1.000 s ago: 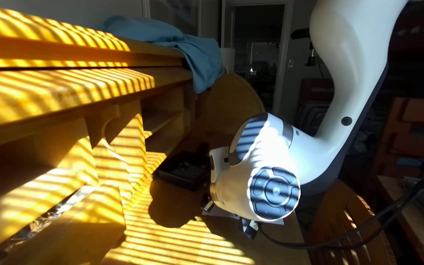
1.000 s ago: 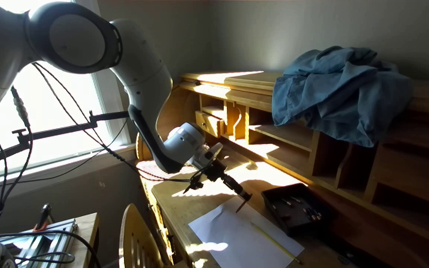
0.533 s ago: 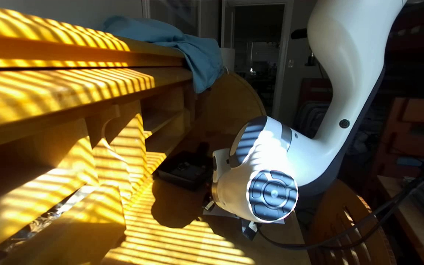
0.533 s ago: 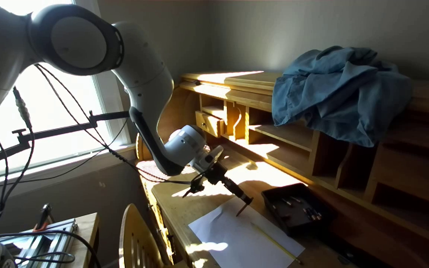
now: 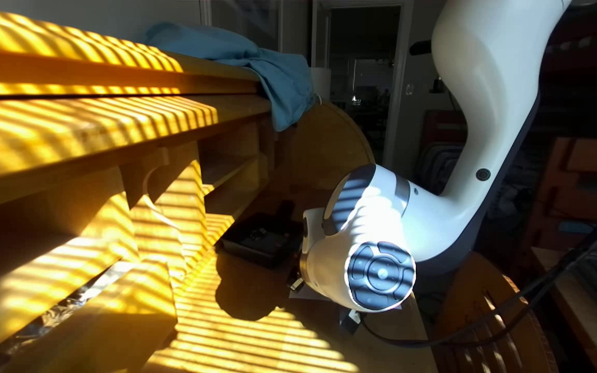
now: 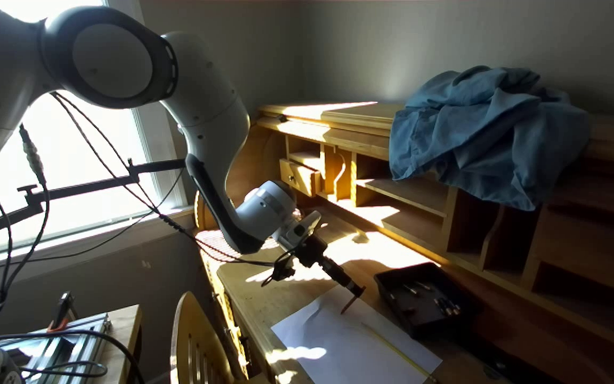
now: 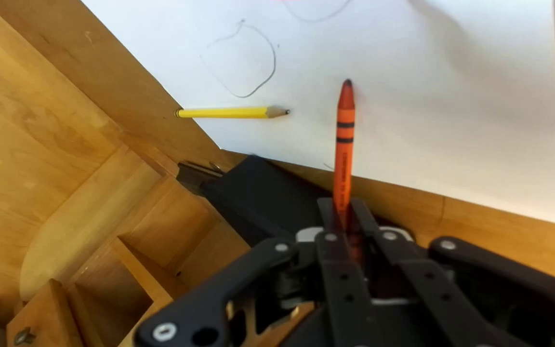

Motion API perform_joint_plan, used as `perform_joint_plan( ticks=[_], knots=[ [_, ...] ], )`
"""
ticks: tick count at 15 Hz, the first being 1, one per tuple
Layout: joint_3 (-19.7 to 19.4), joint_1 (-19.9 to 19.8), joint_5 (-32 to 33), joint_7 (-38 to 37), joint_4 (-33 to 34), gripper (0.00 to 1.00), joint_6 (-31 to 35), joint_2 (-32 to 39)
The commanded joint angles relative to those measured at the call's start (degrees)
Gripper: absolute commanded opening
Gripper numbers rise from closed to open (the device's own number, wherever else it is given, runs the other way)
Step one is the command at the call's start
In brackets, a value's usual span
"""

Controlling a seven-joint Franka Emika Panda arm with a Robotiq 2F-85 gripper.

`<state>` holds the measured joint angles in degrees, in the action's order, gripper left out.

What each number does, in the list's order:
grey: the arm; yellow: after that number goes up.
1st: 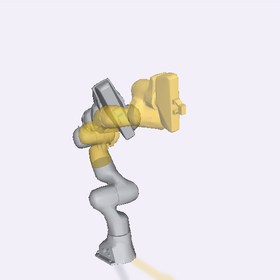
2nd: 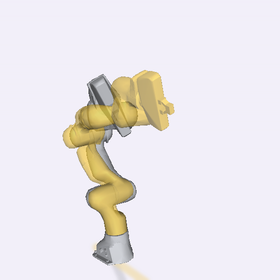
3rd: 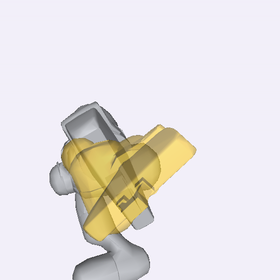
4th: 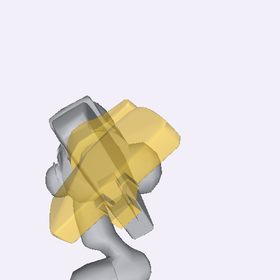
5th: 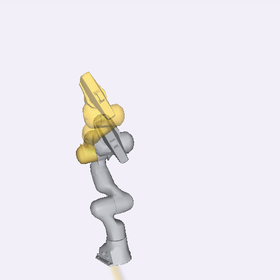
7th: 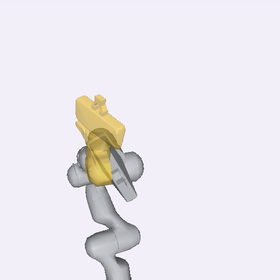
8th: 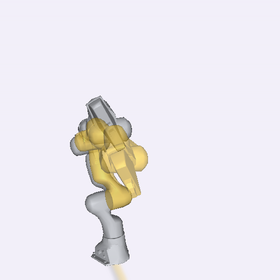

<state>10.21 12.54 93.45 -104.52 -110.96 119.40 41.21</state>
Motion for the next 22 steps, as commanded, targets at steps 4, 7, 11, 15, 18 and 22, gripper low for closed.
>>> perform_joint_plan(
  ticks=[4,7,11,15,18,22],
  knots=[
    [0.0,-1.1,-2.0,-2.0,-1.9,0.02,-2.2,-0.4],
    [0.1,-1.4,-2.7,-2.1,-2.0,0.02,-3.0,-0.4],
    [0.1,-1.6,-2.7,-1.2,-0.7,0.02,-3.0,0.0],
    [0.3,-1.6,-2.4,0.5,1.3,0.02,-2.4,0.3],
    [0.4,-1.2,-2.5,2.4,3.5,0.02,-2.5,0.9],
    [0.4,-1.1,-2.6,4.0,4.9,0.02,-2.4,1.5]
  ],
)
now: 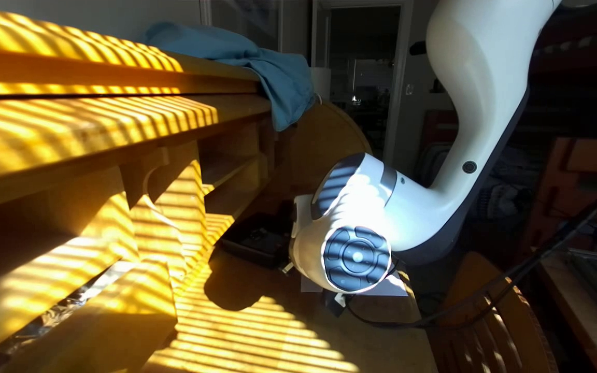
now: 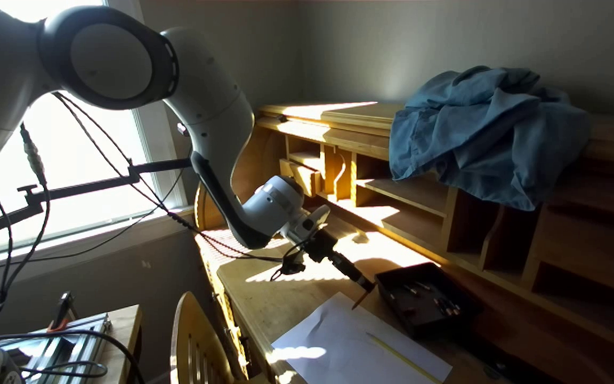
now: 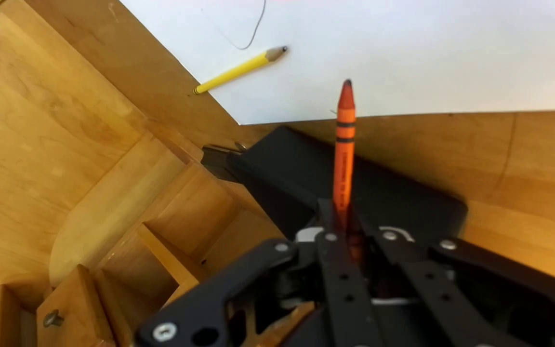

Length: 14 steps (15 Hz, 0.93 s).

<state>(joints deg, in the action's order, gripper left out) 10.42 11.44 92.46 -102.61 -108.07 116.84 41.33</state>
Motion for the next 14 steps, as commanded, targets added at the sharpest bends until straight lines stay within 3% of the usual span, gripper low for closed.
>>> perform_joint_plan(
  ticks=[1,14],
  knots=[
    [0.2,0.0,-1.8,2.3,2.3,0.02,0.3,1.7],
    [1.0,0.6,-1.9,6.6,5.1,0.02,0.7,5.0]
  ],
)
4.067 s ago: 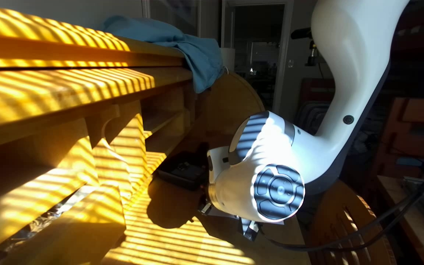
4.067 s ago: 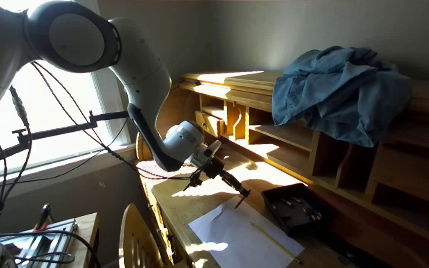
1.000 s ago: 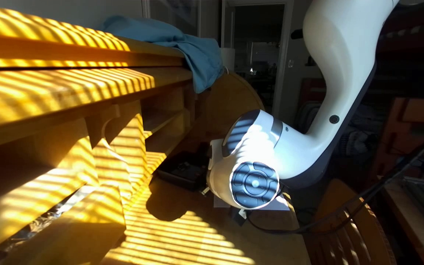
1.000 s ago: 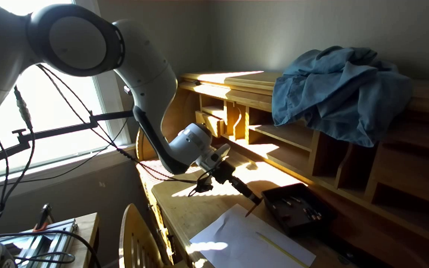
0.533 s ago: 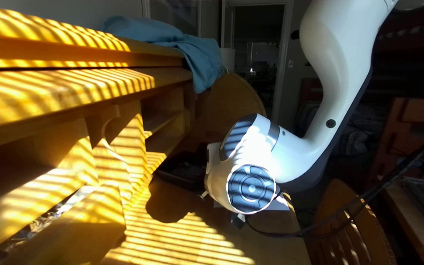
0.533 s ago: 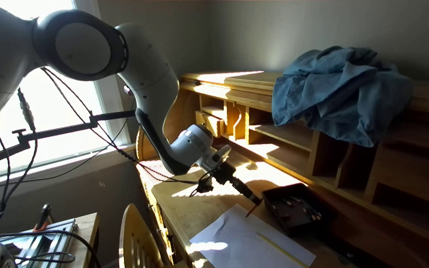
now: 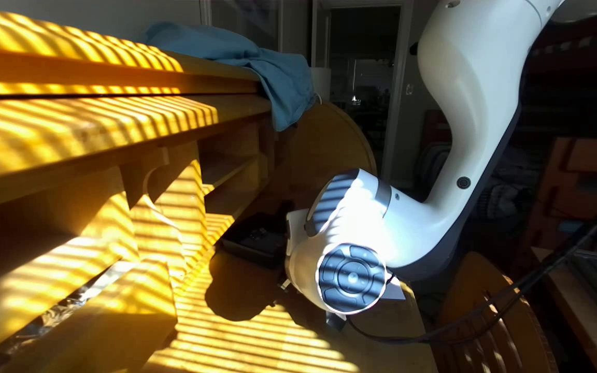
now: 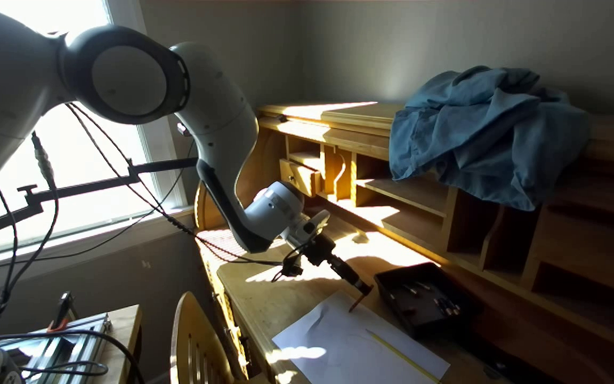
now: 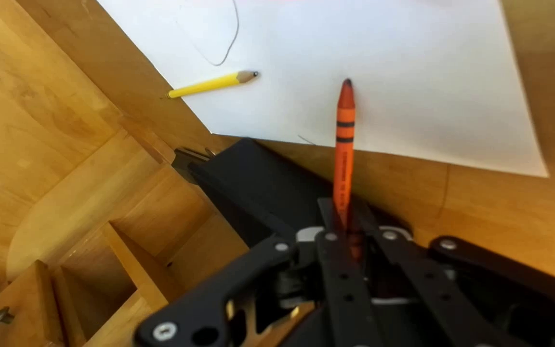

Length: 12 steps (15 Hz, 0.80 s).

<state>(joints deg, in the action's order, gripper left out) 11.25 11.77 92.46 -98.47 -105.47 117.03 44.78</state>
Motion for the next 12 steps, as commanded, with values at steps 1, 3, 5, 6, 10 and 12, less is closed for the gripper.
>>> perform_joint_plan(
  ticks=[1,3,5,6,10,12],
  knots=[
    [0.2,0.4,-1.8,2.8,2.8,0.02,0.6,1.6],
    [0.2,0.6,-1.7,3.6,3.6,0.02,0.6,2.0],
    [0.2,0.9,-1.6,4.5,4.6,0.02,0.6,2.3],
    [0.2,1.0,-1.5,5.1,5.1,0.02,0.5,2.4],
    [0.0,1.3,-1.9,6.9,6.3,0.02,0.2,3.0],
    [0.0,1.5,-1.9,7.3,6.6,0.02,0.0,3.2]
  ],
)
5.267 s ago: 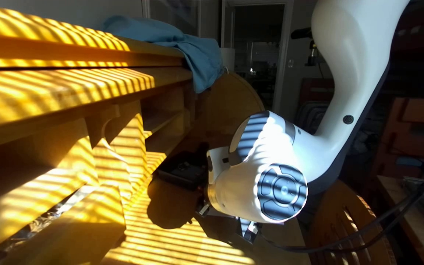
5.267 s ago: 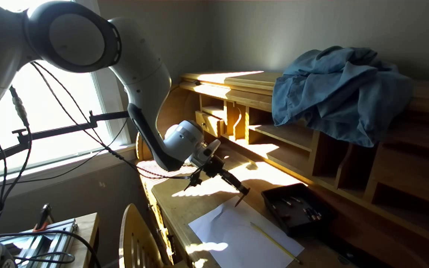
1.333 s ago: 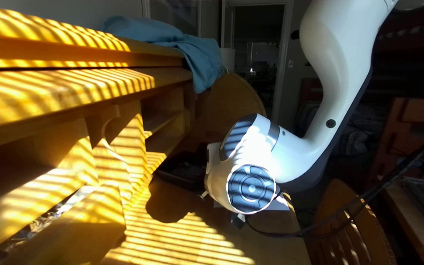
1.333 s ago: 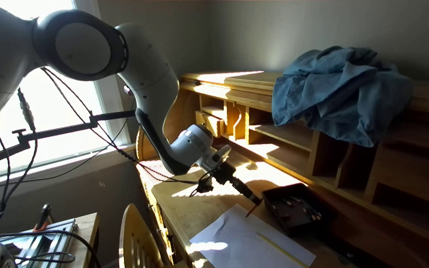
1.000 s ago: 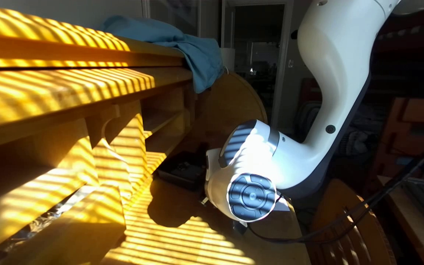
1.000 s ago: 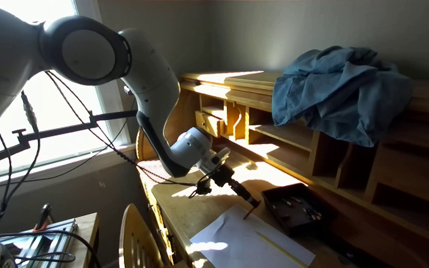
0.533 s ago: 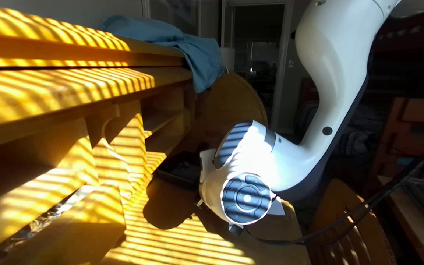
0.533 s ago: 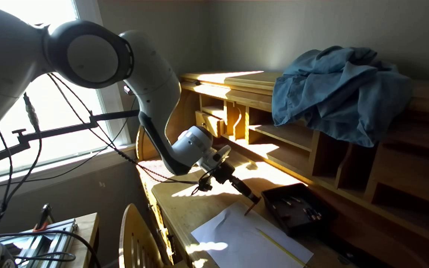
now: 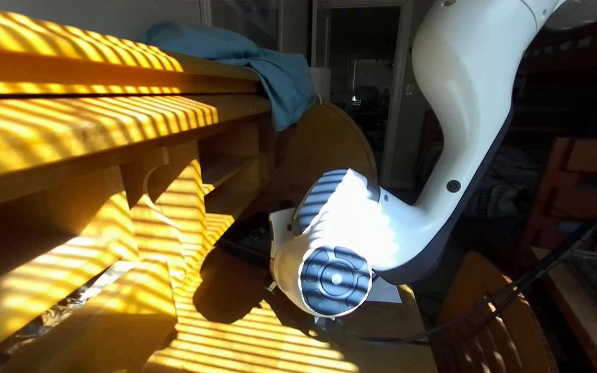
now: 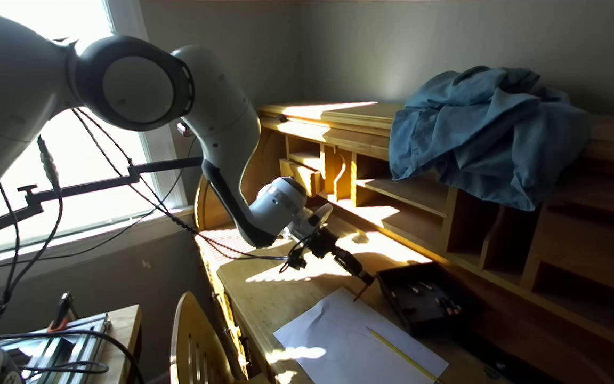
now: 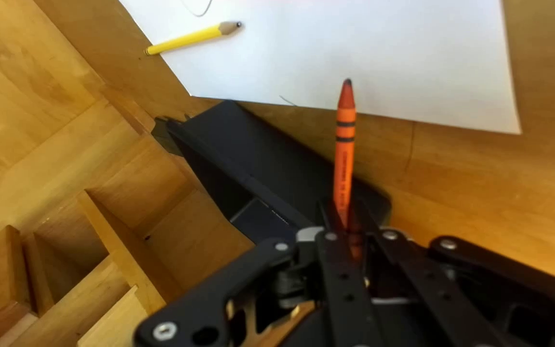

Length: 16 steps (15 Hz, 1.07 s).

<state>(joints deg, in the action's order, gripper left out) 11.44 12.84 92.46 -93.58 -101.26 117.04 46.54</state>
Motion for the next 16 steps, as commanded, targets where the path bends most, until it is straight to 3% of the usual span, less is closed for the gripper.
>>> perform_joint_plan(
  ticks=[1,16],
  knots=[
    [-0.2,0.4,-1.9,2.6,2.4,0.02,0.0,1.5],
    [-0.4,1.1,-6.5,2.5,1.8,0.02,-5.1,2.9]
  ],
)
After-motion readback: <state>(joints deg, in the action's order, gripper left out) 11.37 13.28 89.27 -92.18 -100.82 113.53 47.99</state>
